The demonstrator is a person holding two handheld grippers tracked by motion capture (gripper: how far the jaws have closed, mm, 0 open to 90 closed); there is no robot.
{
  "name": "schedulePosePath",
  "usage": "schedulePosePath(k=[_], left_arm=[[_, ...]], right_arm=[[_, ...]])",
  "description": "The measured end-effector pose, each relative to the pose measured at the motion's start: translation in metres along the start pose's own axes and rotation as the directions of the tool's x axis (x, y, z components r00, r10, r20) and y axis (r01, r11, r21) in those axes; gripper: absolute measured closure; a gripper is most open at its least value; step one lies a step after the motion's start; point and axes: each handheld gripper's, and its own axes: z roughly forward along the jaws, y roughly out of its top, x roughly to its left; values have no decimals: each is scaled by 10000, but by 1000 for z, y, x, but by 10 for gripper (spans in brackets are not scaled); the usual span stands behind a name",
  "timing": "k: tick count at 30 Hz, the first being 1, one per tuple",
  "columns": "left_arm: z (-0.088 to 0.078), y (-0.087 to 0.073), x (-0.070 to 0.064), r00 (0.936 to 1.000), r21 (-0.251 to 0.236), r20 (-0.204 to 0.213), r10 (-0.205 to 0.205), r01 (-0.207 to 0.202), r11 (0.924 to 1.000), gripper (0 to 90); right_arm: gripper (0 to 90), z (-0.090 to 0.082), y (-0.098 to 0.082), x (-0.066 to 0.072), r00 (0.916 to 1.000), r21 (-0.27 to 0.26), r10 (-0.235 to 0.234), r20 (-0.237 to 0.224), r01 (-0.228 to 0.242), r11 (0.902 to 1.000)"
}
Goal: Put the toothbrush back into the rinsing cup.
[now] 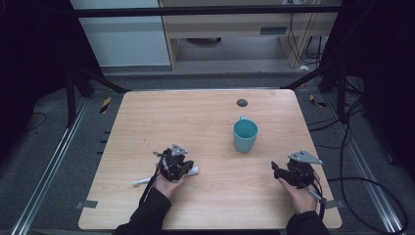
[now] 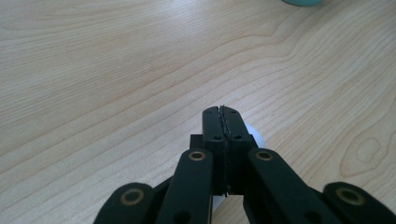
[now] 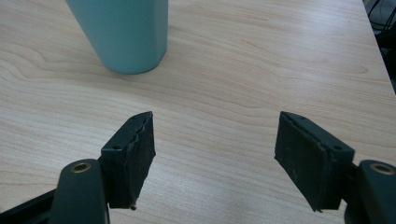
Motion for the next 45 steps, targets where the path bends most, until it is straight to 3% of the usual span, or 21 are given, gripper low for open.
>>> schedulePosePath(k=[20, 31, 45], left_arm=[[-12, -16, -2, 9990, 197, 305, 322, -328, 9993, 900], [-21, -27, -7, 9960, 191, 736, 497, -513, 9985, 900], [-31, -39, -8, 9946, 308, 806, 651, -678, 9972, 900]], right_arm=[[285, 0, 0, 0, 10000, -12, -26, 22, 26, 10000], [285, 0, 0, -1, 10000, -6, -58, 30, 58, 10000], [285, 0, 0, 0, 10000, 2, -41, 36, 41, 10000]])
